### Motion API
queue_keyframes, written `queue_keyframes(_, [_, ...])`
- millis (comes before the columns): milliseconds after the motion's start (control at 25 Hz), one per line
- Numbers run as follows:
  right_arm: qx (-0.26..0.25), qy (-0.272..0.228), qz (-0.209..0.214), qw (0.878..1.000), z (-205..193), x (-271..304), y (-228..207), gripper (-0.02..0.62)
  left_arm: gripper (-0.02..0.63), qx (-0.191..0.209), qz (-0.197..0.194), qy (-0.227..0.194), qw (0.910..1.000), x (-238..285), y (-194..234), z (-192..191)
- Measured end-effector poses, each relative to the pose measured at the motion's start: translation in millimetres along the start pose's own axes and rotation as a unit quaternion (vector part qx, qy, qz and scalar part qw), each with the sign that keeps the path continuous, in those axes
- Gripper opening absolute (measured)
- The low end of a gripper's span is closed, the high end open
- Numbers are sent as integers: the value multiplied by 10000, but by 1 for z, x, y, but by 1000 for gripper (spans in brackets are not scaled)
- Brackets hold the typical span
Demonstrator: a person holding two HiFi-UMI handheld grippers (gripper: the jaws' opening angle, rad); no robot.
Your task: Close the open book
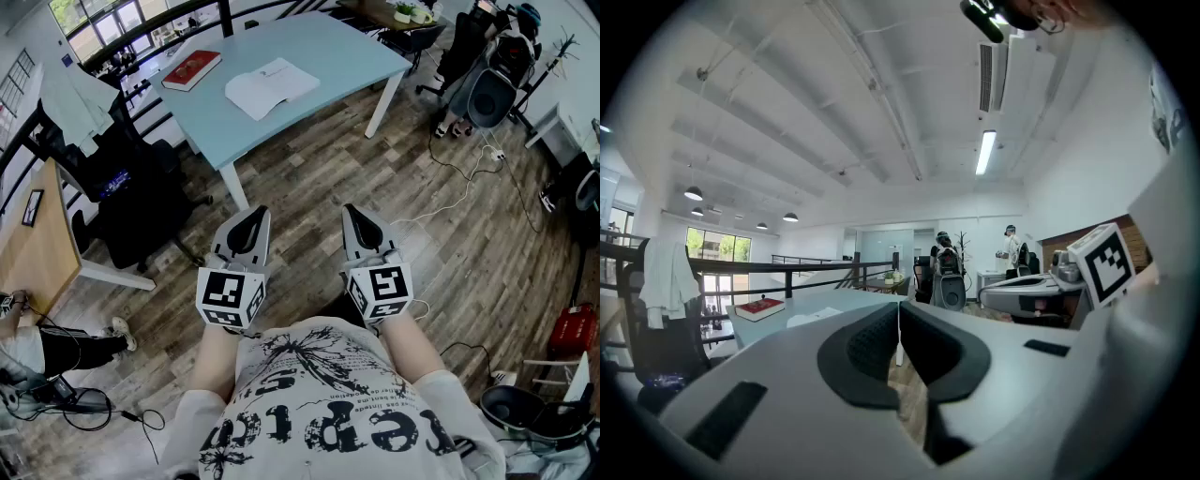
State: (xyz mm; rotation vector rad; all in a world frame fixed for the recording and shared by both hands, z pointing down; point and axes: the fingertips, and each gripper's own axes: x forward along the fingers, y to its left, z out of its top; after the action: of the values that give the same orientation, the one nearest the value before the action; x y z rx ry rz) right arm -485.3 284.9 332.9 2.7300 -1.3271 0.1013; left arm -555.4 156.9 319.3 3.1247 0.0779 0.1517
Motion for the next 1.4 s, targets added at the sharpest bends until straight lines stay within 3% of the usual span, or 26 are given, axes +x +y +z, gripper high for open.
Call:
queue_keyframes(560, [130, 137, 306, 9994, -6, 26, -5, 9, 21, -136, -57, 19, 9999, 19, 12, -3])
queue_keyframes(800, [99, 239, 348, 9991, -18, 60, -29, 11, 21, -187, 35, 153, 9997, 53, 25, -15])
queue_keyframes(1040, [51, 189, 561, 9982, -24, 119, -82, 11, 21, -152, 318, 177, 9992, 117, 36, -16])
queue_keyframes(1400, [-108, 126, 1135, 9934, -5, 242, -203, 11, 21, -297, 971, 62, 9948, 269, 57, 7])
